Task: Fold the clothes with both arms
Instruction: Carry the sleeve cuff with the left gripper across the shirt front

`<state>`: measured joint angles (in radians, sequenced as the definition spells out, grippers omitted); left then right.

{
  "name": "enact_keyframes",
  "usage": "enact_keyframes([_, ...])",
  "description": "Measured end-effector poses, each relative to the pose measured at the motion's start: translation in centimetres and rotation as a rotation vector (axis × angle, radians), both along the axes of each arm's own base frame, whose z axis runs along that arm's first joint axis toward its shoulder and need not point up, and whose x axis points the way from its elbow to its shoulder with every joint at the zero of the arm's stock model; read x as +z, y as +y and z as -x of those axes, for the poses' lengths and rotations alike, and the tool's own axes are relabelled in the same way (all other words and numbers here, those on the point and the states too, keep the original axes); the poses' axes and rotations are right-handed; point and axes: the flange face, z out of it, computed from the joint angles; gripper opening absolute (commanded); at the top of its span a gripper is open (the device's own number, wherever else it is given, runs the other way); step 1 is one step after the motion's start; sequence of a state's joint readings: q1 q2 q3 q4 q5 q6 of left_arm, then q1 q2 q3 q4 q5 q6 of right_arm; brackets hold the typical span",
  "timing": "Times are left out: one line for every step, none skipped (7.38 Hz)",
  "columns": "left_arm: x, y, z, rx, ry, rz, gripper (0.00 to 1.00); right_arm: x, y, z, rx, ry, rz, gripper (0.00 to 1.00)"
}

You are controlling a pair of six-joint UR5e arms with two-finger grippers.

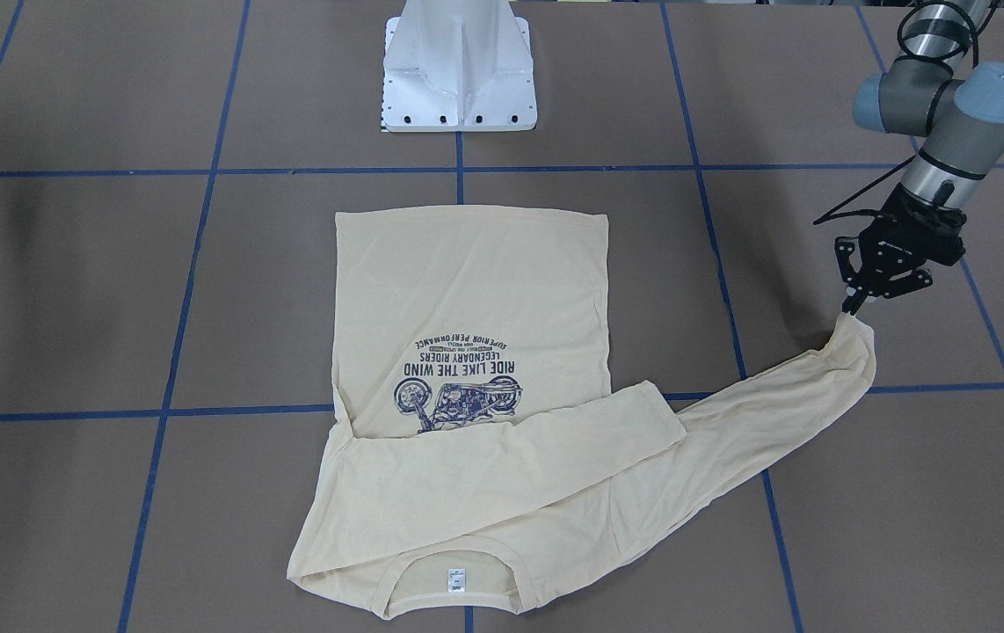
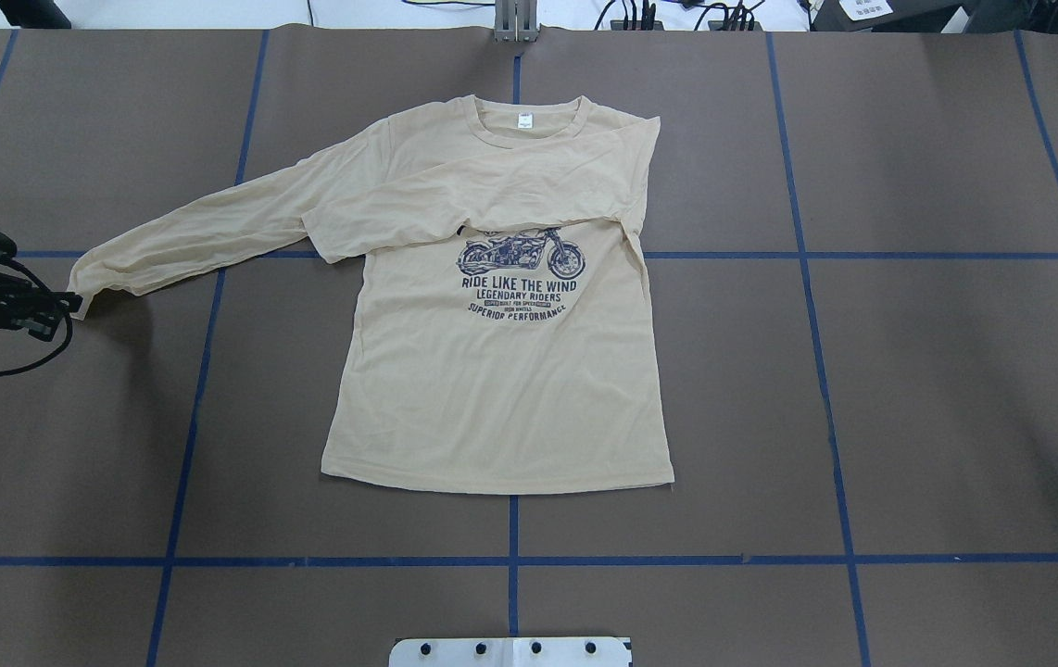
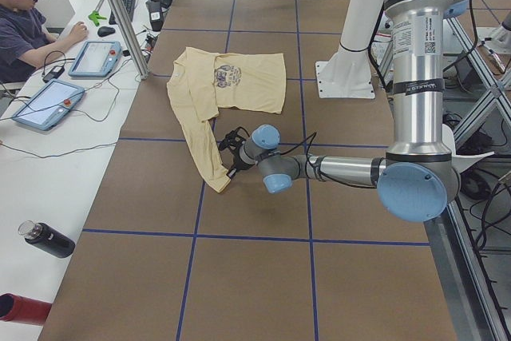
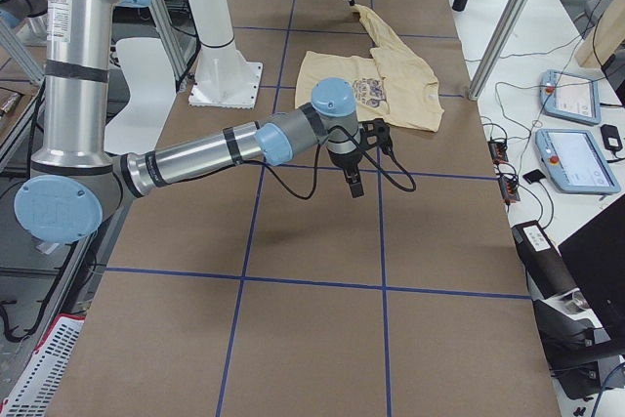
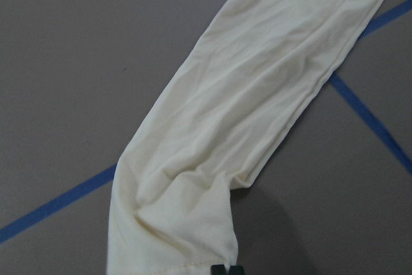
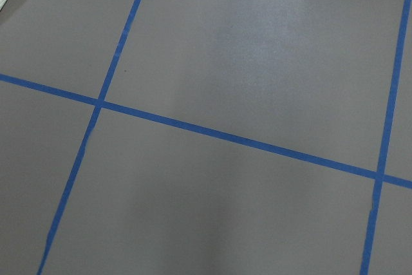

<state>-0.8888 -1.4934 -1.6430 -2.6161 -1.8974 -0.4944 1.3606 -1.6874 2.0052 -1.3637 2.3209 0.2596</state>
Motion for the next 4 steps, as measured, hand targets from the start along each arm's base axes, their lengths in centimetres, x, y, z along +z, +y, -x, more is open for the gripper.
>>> enact_keyframes([-3.7,-1.1,0.5,-0.002,0.013,-0.037,0.00,0.0,0.0,0.0,0.001,0.000,0.001,1.00])
enact_keyframes([-8.2,-2.5,0.4,-0.008,0.025,-0.062,0.00,0.1,0.0,0.0,0.001,0.000,0.003,1.00])
enact_keyframes([-13.9,-4.3,-0.4,-0.013,0.019,-0.057,0.00,0.1,-0.1,0.0,0.001,0.000,0.003,1.00])
enact_keyframes([-21.1,-6.6,-2.0,-0.015,-0.003,-0.026,0.00,0.1,-0.1,0.0,0.002,0.000,0.004,1.00])
